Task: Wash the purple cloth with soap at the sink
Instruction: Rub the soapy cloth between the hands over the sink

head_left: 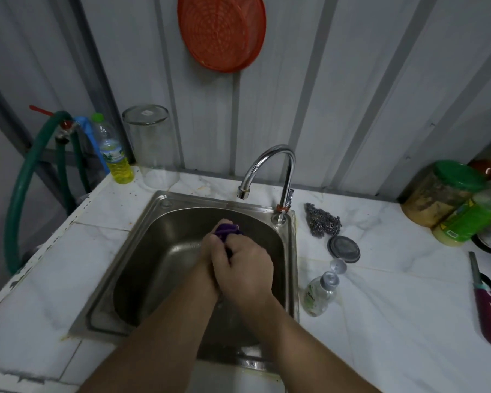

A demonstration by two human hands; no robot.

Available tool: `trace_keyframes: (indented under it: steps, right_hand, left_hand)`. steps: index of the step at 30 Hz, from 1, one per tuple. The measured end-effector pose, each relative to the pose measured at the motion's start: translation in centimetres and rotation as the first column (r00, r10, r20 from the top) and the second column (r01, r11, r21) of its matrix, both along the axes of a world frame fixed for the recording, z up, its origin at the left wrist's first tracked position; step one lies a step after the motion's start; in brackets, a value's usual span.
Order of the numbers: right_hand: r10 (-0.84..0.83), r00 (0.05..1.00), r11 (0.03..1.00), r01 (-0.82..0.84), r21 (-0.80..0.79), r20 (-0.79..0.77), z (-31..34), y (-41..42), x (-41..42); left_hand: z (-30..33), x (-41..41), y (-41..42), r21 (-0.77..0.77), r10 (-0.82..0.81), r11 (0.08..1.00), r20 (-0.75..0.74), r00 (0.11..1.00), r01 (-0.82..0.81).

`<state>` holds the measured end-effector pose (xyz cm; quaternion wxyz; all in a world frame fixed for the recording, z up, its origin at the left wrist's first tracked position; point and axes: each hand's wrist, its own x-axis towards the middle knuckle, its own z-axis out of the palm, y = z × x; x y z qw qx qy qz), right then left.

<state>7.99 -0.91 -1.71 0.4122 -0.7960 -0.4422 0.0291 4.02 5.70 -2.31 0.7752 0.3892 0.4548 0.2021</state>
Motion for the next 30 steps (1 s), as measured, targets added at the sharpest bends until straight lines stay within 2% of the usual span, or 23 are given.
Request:
trace_keyframes:
  steps: [2, 4, 7, 8, 10, 11, 13, 15, 16, 19, 21, 25, 27, 30]
  right_hand:
    - [-0.072, 0.995, 0.995, 0.066, -0.076, -0.075, -0.3, 0.8, 1.7]
    - [-0.15, 0.937, 0.984, 0.11, -0.141, -0.316, -0.6, 2.0, 4.5]
    - [-0.234, 0.683, 0.963, 0.063, -0.263, -0.692, -1.5, 2.8, 7.5]
    - [-0.243, 0.632, 0.961, 0.054, -0.271, -0.736, -1.7, 2.8, 7.9]
    - [-0.249, 0.598, 0.966, 0.1, -0.237, -0.762, -1.4, 2.9, 8.0]
    - [-0.246, 0.556, 0.969, 0.133, -0.207, -0.794, -1.5, 2.9, 8.1]
    - [-0.209, 0.413, 0.972, 0.184, -0.144, -0.887, -1.4, 3.0, 8.3]
    - [-0.165, 0.352, 0.976, 0.193, -0.101, -0.921, -1.2, 3.0, 8.4]
    - [-0.159, 0.36, 0.977, 0.191, -0.094, -0.919, -1.0, 3.1, 8.4]
    - [-0.154, 0.468, 0.985, 0.136, -0.101, -0.87, -0.5, 3.6, 8.1]
    - [-0.145, 0.499, 0.989, 0.064, -0.13, -0.854, -0.5, 3.8, 7.9]
    - [-0.126, 0.495, 0.988, -0.019, -0.156, -0.86, -0.4, 4.7, 7.6]
    - [-0.222, 0.527, 0.973, 0.066, -0.22, -0.821, -0.6, 5.3, 7.9]
    - [-0.422, 0.652, 0.907, 0.303, -0.294, -0.629, -1.3, 5.9, 10.2]
  left_hand:
    - [0.6, 0.4, -0.6, -0.001, 0.031, 1.0, -0.014, 0.999, -0.031]
    - [1.3, 1.2, -0.6, -0.113, 0.039, 0.993, -0.007, 0.999, -0.039]
    - [2.0, 1.5, -1.0, -0.14, 0.035, 0.989, -0.024, 0.999, -0.038]
    - [2.2, 1.3, -1.1, -0.153, 0.04, 0.987, -0.022, 0.999, -0.043]
    - [2.0, 1.0, -0.8, -0.18, 0.073, 0.981, 0.022, 0.997, -0.067]
    - [1.7, 0.8, -0.4, -0.173, 0.076, 0.982, 0.025, 0.997, -0.071]
    - [1.4, 0.3, 0.4, -0.174, 0.086, 0.982, 0.038, 0.996, -0.078]
    - [0.8, -0.4, 1.0, -0.16, 0.029, 0.987, -0.001, 1.0, -0.028]
    - [0.3, -0.6, 1.4, -0.148, 0.005, 0.989, -0.042, 0.999, -0.011]
    - [-0.6, -1.4, 2.1, -0.152, -0.058, 0.988, -0.135, 0.989, 0.038]
    - [-0.9, -1.8, 2.7, -0.14, -0.102, 0.986, -0.086, 0.991, 0.09]
    - [-0.3, -1.3, 3.3, -0.142, -0.231, 0.962, 0.031, 0.972, 0.233]
    - [-0.5, -0.9, 3.8, -0.082, -0.262, 0.961, 0.025, 0.965, 0.263]
    - [-0.4, -0.6, 5.0, -0.054, -0.225, 0.972, 0.036, 0.974, 0.227]
